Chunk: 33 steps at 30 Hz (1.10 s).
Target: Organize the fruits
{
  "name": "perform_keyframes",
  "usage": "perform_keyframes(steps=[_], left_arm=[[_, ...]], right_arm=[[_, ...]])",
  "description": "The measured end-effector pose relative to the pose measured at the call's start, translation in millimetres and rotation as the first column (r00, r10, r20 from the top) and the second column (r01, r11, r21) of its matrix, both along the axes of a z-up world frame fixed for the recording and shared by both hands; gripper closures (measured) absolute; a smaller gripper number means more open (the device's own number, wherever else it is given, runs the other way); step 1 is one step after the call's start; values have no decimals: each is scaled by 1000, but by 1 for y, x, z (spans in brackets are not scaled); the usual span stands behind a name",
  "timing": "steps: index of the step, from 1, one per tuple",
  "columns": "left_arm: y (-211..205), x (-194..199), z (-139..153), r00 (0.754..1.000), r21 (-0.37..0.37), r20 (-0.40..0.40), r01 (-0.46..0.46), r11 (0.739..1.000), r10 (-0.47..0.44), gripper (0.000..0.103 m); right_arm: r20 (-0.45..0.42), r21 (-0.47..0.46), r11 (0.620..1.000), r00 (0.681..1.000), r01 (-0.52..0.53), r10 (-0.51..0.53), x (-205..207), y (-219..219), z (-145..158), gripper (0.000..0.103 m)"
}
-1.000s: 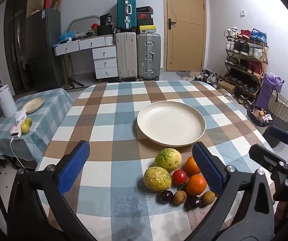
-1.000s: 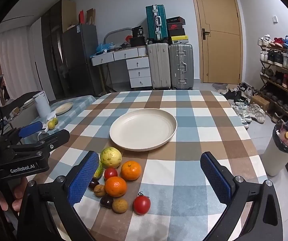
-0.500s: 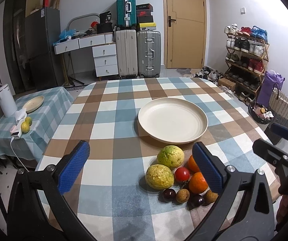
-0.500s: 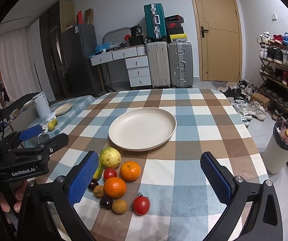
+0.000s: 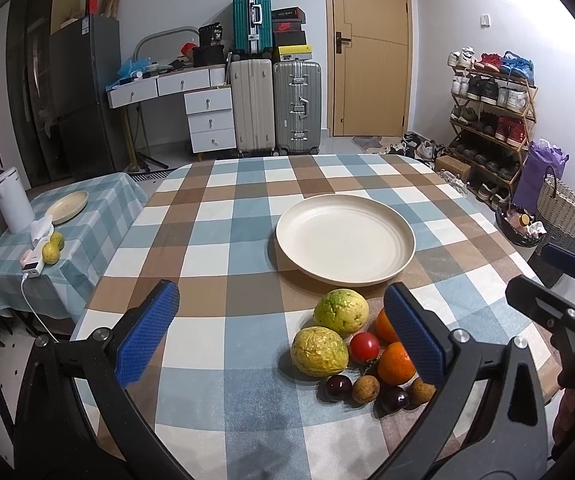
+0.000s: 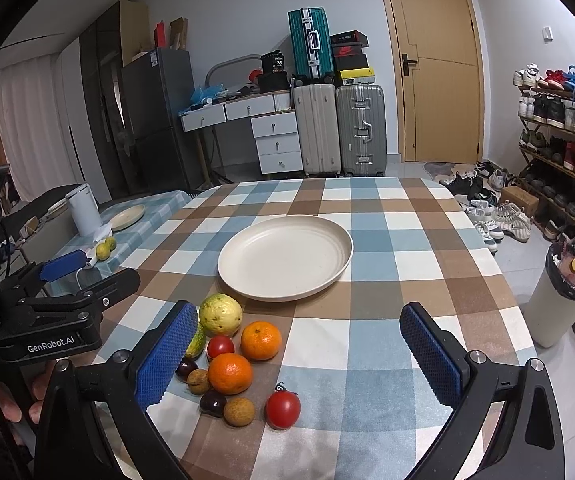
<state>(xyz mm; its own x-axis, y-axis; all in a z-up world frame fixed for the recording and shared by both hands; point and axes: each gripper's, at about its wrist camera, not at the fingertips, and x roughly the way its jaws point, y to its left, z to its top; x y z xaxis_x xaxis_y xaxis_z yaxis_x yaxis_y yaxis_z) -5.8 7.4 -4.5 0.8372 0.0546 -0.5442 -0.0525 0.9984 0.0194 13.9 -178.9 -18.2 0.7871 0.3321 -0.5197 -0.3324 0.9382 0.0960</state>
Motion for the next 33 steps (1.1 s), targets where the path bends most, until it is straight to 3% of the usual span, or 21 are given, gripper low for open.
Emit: perform_keyframes(steps=[23, 33], left_arm=[[1, 0, -8, 1000, -8, -7, -4, 1000, 4, 1], [5, 5, -15, 1000, -49, -27, 7, 999, -8, 1]], right_arm=[[-4, 1, 1000, 1000, 1, -1, 0, 0, 0, 0], [-10, 6, 1000, 1000, -1, 1, 0, 0, -2, 0]])
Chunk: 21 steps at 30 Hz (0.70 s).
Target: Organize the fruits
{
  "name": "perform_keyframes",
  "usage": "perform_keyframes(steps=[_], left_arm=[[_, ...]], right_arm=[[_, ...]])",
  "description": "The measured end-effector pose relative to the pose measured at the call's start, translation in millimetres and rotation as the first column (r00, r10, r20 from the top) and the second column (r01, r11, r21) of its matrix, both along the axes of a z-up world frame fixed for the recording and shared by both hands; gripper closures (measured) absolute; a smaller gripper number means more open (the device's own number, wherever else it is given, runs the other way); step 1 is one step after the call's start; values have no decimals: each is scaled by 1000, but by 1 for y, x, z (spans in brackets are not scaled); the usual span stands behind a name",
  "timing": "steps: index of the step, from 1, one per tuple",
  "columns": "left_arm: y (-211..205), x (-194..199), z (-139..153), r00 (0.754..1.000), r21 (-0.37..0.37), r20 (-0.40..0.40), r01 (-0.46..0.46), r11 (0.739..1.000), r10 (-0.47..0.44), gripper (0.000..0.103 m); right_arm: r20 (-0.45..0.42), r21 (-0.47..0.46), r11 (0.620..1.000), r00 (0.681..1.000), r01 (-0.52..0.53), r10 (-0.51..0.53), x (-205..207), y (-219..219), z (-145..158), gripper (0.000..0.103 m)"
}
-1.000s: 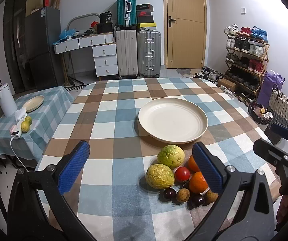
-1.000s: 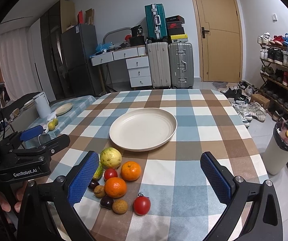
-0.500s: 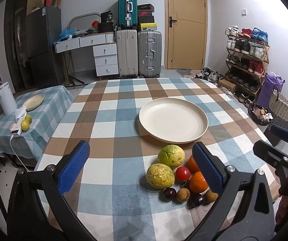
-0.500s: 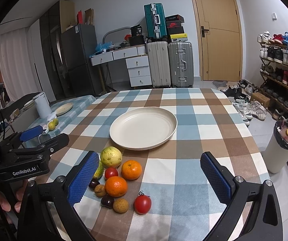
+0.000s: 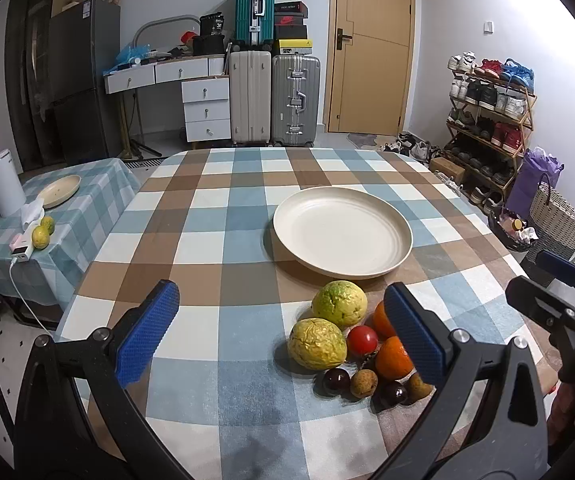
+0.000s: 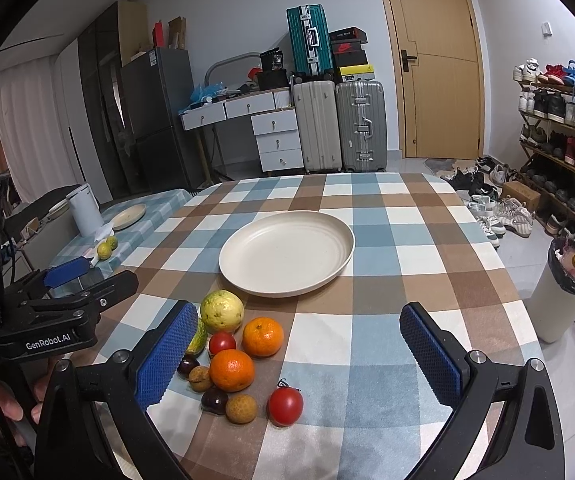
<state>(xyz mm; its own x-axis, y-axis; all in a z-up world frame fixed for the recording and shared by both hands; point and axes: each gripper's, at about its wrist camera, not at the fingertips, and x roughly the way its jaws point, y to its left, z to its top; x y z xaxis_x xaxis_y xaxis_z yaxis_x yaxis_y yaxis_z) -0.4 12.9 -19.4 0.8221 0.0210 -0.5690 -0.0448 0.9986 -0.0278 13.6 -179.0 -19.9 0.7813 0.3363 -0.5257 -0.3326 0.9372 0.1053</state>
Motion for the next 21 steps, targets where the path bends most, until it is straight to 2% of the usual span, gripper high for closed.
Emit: perform_keyframes(steps=[6, 11, 17, 21], left_arm=[[2, 4, -4, 1000, -9, -21, 8, 1000, -8, 1], [9, 15, -19, 998, -55, -62, 26, 998, -30, 1], [13, 29, -40, 990, -96, -113, 68, 993, -79, 1], [13, 40, -55, 978, -147, -158, 115, 982, -138, 1]], right_arm=[[-2, 3, 1000, 1000, 0, 0, 0, 0, -1, 0], [-2, 4, 1000, 1000, 0, 0, 1, 2, -3, 0], [-30, 12, 1000, 1000, 0, 0, 8, 4, -11, 0], [-44, 13, 1000, 999, -3, 4, 15, 3, -17, 0]])
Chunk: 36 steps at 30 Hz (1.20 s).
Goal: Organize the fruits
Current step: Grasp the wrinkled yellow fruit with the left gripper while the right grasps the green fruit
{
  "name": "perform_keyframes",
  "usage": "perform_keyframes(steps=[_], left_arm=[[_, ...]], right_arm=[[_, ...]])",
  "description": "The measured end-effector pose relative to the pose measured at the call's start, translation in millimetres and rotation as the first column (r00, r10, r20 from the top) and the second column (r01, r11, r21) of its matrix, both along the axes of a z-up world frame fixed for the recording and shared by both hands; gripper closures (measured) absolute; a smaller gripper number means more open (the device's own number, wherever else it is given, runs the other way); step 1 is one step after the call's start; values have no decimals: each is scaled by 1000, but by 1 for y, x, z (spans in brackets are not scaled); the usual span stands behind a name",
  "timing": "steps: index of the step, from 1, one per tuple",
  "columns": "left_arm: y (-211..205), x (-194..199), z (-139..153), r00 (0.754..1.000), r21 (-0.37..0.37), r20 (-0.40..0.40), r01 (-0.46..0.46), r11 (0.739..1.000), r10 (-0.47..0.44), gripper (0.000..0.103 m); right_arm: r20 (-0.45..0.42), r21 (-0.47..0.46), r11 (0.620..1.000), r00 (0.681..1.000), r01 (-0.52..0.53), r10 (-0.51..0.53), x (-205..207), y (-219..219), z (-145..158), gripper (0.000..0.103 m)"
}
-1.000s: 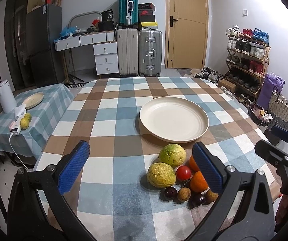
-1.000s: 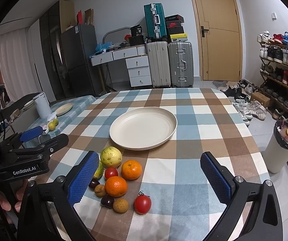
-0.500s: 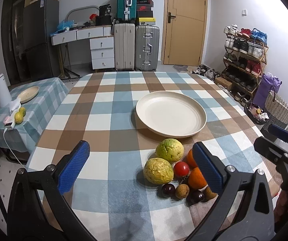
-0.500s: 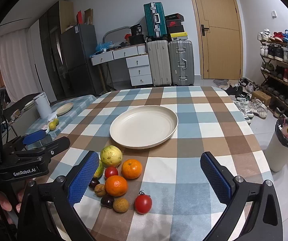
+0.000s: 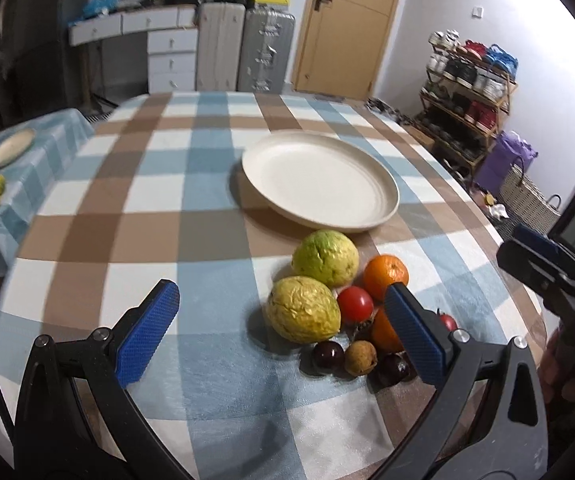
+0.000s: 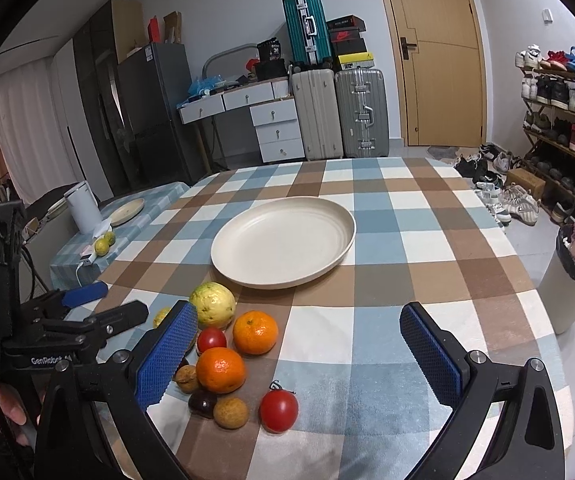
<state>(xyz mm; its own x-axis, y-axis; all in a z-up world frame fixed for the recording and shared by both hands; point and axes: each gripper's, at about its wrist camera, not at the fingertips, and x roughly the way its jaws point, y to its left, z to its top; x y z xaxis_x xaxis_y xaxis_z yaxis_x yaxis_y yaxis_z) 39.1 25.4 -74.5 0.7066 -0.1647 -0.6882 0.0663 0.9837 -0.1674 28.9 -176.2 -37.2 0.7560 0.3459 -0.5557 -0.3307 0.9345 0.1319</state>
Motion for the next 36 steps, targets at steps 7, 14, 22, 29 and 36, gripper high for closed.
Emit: perform_keyframes(steps=[7, 14, 22, 29, 36], left_arm=[[4, 19, -22, 998, -25, -63, 30, 999, -32, 1], [8, 39, -38, 993, -52, -113, 34, 998, -40, 1], [7, 50, -46, 986, -132, -139, 72, 989, -90, 16], [6, 52, -49, 981, -175, -150, 100, 979, -127, 36], [10, 49, -49, 977, -246, -137, 127, 961, -164, 55]], right_arm=[[-24, 7, 1000, 1000, -15, 15, 17, 2, -12, 0], [-46, 9, 1000, 999, -24, 24, 31, 2, -20, 0], [-71, 12, 1000, 997, -29, 30, 46, 4, -27, 0], [-78, 11, 999, 996, -35, 36, 52, 7, -28, 0], [-81, 8, 999, 996, -37, 38, 53, 8, -29, 0]])
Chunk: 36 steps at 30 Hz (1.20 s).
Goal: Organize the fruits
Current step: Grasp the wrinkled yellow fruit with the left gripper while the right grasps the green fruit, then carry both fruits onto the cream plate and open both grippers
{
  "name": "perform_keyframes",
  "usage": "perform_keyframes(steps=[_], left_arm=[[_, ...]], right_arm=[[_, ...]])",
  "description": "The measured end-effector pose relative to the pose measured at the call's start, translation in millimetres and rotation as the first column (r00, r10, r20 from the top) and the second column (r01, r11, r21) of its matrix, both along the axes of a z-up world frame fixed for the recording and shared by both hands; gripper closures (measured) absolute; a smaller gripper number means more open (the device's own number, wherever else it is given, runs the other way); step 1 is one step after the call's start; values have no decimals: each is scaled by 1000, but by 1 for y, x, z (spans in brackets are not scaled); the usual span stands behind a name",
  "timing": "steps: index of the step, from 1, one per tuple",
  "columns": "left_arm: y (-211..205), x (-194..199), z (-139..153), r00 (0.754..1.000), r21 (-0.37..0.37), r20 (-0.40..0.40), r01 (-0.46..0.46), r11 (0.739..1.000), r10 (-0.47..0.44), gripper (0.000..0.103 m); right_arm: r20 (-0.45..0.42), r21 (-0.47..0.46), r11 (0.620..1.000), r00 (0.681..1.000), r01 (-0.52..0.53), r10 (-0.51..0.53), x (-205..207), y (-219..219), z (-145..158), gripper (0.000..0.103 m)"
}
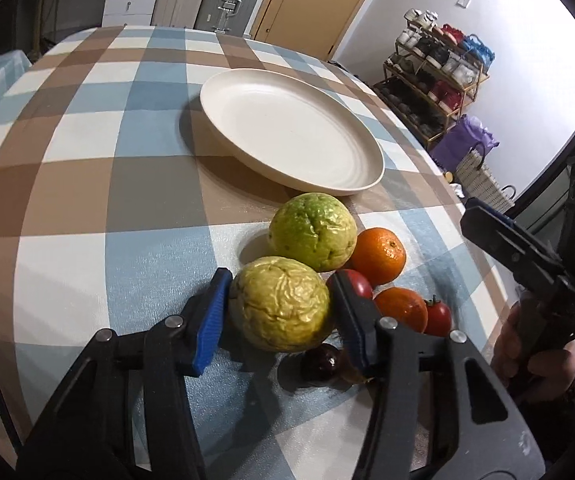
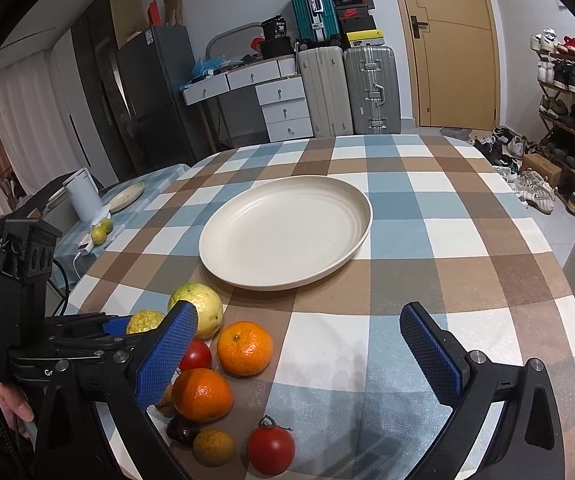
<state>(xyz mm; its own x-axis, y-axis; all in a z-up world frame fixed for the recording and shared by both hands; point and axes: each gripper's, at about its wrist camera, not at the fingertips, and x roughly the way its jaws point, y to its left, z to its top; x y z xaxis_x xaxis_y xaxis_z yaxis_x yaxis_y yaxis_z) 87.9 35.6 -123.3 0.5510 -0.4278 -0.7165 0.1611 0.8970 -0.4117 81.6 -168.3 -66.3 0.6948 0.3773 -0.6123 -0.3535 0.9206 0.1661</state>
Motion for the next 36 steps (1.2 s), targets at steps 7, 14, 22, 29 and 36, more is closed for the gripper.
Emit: perform_keyframes(steps=[7, 14, 22, 29, 36], left_arm=[[12, 0, 2, 1000, -31, 3, -18, 999, 18, 55], [23, -5, 14, 998, -14, 46, -33, 999, 34, 55], [54, -15, 32, 990, -16, 105, -94, 995, 95, 55], [81, -21, 43, 978, 33, 145, -158, 987, 152, 55], [95, -28, 39, 972, 41, 156, -185, 982, 177, 55]], right_arm=[[-6, -5, 1000, 1000, -3, 3, 1, 3, -1, 0], [-19, -7, 1000, 1000, -21, 21, -1, 8, 1, 0], [-62, 21, 989, 987, -144, 145, 5, 30, 10, 0], [-124, 37, 966, 958, -256, 258, 13, 64, 8, 0], [-216, -10, 953, 931, -303, 294, 29, 96, -8, 0]])
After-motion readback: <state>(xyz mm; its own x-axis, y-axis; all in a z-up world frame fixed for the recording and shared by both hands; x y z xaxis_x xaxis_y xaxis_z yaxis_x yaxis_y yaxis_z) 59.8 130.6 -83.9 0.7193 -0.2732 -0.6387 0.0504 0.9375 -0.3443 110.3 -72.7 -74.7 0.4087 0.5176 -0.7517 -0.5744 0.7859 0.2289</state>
